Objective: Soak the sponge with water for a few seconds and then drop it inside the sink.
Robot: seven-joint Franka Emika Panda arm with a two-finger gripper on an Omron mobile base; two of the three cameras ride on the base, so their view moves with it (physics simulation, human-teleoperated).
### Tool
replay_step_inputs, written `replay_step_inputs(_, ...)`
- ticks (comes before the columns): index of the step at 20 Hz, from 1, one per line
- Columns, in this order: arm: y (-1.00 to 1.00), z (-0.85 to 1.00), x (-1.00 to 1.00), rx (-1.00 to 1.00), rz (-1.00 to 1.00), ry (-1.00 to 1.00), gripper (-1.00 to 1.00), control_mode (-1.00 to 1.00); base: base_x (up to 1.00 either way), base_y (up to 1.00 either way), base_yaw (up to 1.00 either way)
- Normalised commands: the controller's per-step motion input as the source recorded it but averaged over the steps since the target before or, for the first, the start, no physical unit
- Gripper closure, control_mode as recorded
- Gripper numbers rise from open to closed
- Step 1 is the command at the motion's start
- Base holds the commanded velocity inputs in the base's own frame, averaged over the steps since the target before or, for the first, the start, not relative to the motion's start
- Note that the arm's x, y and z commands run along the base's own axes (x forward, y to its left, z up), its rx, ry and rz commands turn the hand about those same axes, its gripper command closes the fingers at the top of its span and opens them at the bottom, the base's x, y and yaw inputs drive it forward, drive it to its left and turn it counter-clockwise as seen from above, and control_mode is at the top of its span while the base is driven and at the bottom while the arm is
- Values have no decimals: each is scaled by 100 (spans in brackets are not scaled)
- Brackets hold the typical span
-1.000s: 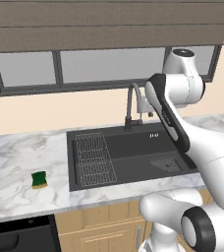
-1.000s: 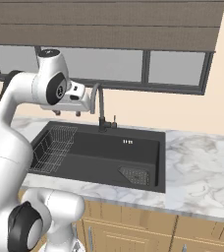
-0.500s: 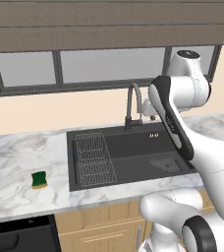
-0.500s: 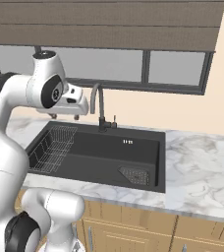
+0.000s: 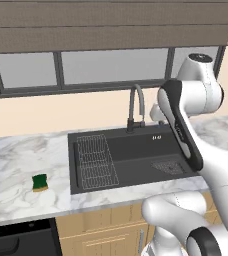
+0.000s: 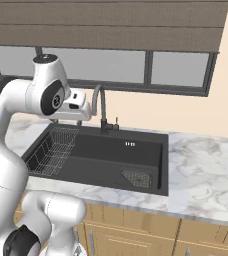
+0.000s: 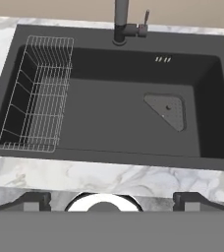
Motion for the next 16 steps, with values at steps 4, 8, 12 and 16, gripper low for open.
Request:
replay_step_inputs(4,-17,-2,-3,2,0,-8,-100,-100,0,0,0)
replay_step_inputs(8,-20,0,0,1,0,-17,-100,-100,0,0,0)
replay_step_inputs(12,-21,0,0,4,1,-17,-100,-100,0,0,0)
replay_step_inputs(16,-18,0,-1,7,2,-18,-100,-100,0,0,0)
